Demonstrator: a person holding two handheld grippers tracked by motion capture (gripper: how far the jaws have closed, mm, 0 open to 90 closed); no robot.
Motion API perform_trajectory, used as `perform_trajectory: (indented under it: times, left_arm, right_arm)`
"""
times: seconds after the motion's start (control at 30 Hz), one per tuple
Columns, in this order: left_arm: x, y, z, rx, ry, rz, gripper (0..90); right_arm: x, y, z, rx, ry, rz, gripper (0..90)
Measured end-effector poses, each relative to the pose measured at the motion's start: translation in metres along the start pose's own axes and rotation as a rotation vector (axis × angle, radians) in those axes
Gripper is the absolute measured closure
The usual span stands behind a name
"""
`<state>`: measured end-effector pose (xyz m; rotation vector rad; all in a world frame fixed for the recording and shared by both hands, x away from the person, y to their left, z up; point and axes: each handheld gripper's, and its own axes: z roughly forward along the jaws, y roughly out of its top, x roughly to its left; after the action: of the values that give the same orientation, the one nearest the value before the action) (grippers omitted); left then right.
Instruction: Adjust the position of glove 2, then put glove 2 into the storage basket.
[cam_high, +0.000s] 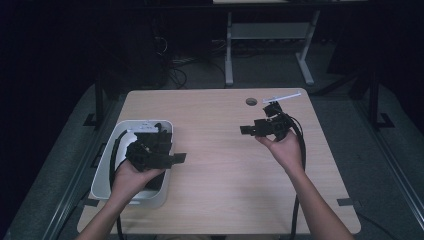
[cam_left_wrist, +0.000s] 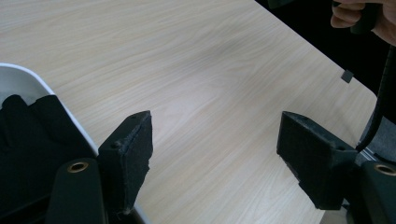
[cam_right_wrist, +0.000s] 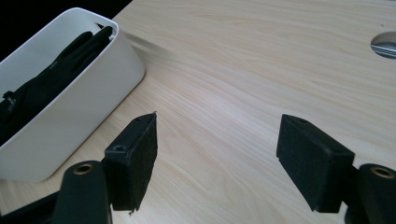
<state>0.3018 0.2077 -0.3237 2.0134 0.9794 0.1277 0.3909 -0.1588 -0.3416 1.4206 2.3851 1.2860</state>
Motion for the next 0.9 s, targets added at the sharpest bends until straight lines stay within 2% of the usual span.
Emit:
perform_trajectory:
  times: [0.2,0.5,0.9]
  left_arm:
    - [-0.002,0.001,0.002,0.005,-0.001,0.013,26.6]
    - [-0.004,0.002,0.005,0.002,-0.007,0.007,26.3]
    - [-0.012,0.005,0.016,0.013,-0.019,0.015,25.5]
  right_arm:
    - [-0.006,-0.007,-0.003,0.003,-0.009,0.018,28.7]
    - [-0.017,-0.019,-0.011,0.005,-0.019,0.036,28.7]
    - [-0.037,-0.040,-0.022,-0.004,-0.040,0.084,28.9]
